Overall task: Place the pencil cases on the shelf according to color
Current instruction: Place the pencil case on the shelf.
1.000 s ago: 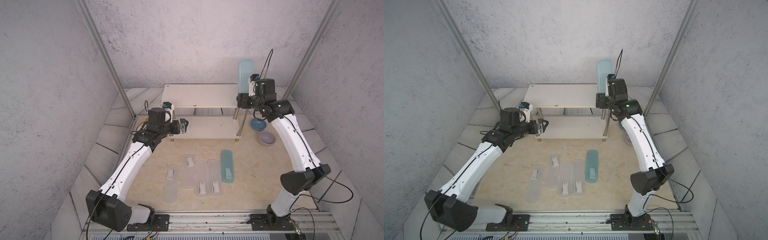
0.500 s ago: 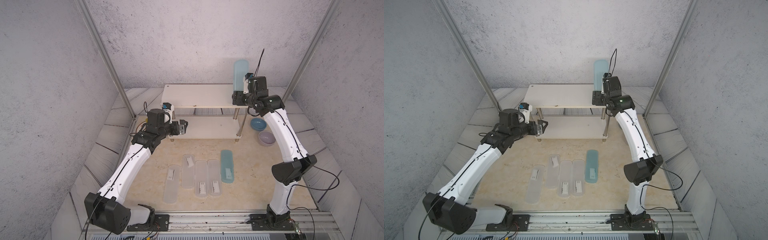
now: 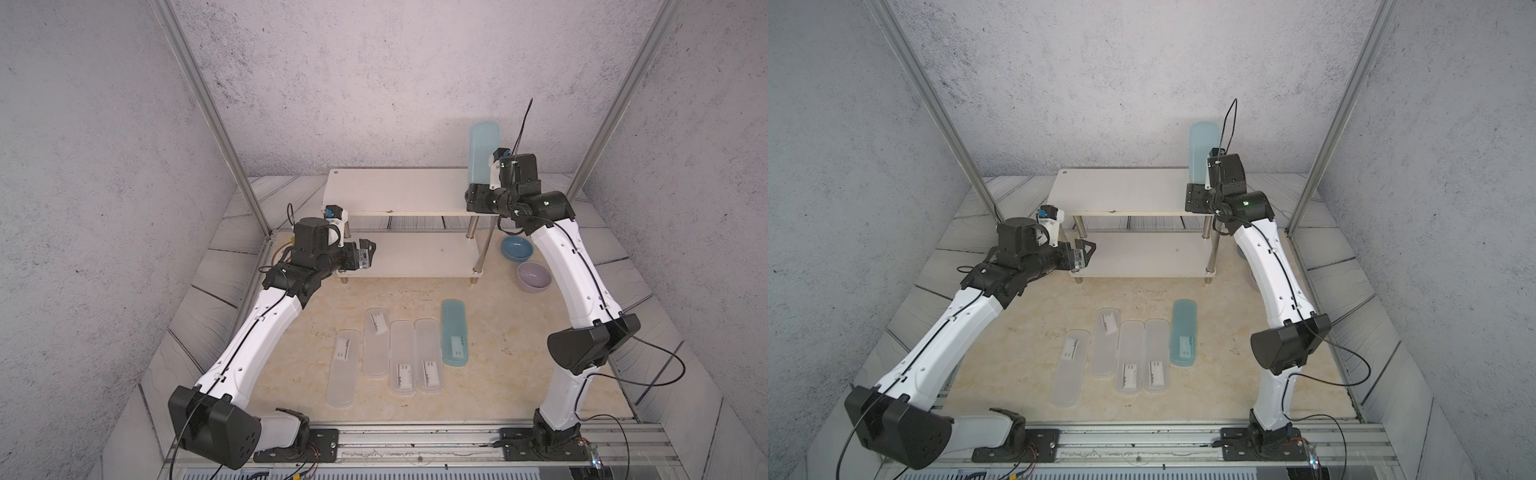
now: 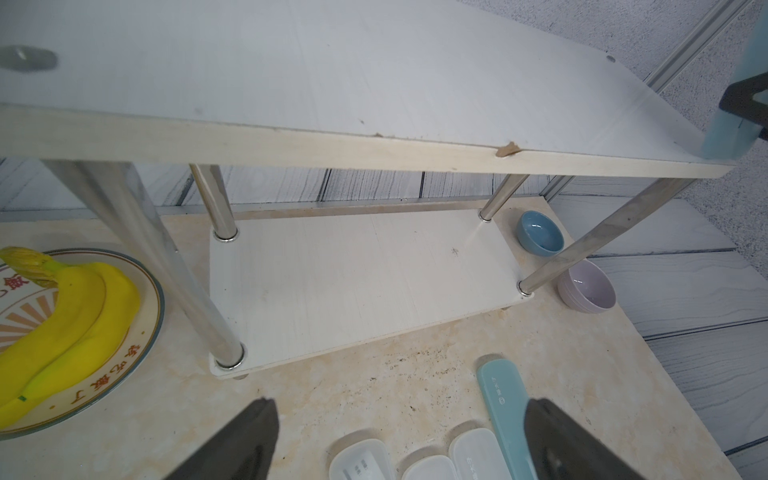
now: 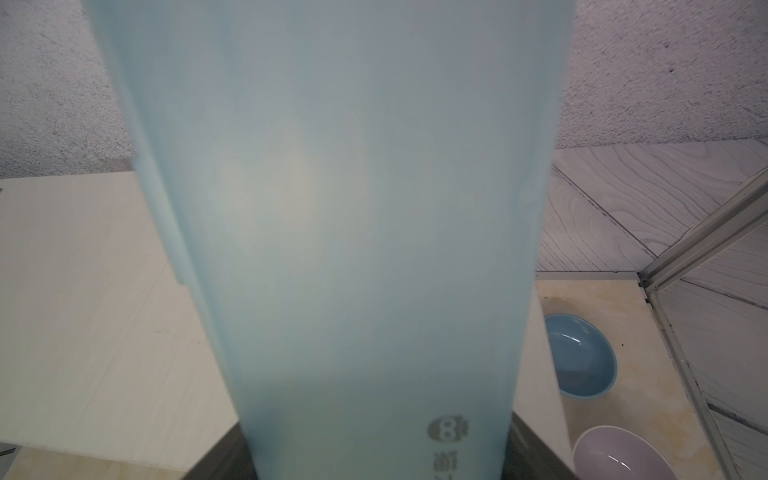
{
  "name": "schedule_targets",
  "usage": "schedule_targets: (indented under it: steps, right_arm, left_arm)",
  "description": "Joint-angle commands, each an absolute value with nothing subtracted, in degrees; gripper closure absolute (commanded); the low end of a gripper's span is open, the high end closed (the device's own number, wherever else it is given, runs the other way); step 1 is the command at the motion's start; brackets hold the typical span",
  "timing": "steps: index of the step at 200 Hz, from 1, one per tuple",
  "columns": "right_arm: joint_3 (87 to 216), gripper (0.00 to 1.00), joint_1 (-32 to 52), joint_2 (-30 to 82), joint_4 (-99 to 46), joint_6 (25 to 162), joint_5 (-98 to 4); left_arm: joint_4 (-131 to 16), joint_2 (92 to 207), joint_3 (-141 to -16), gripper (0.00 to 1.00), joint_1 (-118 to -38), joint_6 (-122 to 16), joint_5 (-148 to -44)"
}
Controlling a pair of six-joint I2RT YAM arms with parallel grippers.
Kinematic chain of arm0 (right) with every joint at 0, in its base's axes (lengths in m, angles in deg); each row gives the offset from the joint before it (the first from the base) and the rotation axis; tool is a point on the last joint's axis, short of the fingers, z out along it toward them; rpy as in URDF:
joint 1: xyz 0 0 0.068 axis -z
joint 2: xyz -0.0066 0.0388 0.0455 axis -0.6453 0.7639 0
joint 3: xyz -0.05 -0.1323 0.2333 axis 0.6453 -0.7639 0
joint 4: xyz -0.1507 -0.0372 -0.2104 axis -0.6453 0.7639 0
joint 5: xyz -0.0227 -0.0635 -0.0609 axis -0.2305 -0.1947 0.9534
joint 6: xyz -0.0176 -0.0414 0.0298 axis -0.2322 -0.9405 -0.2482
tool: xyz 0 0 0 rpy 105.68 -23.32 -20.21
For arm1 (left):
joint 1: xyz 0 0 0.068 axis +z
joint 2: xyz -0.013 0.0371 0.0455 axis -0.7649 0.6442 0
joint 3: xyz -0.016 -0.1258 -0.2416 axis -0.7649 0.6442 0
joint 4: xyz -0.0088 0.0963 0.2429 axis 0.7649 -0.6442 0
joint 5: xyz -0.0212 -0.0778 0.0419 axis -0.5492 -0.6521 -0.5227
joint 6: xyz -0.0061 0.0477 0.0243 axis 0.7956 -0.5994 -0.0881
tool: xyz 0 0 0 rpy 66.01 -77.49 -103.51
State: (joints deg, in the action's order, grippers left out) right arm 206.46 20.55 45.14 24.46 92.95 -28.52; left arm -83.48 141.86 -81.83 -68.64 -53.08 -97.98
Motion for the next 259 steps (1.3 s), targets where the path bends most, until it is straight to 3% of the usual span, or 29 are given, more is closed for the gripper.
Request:
schedule_targets:
  steps: [1,83,259]
  right_arm:
    - [205.2,0.26,20.8,43.4,26.5,93.9,-29.8]
    - [204.2,0.13,20.8,43.7,26.7,93.7,-28.2]
    - [209.1,0.08,20.7,39.2,23.2,90.9,-28.0]
  left_arm:
    - [-82.4,140.6,-81.3,0.01,-68.4,-52.9,-98.6]
    - [-82.4,140.1,-81.4,0.01,-68.4,-52.6,-98.7]
    - [-83.3,137.8,-79.4,0.01,-67.8,-53.7,-94.0]
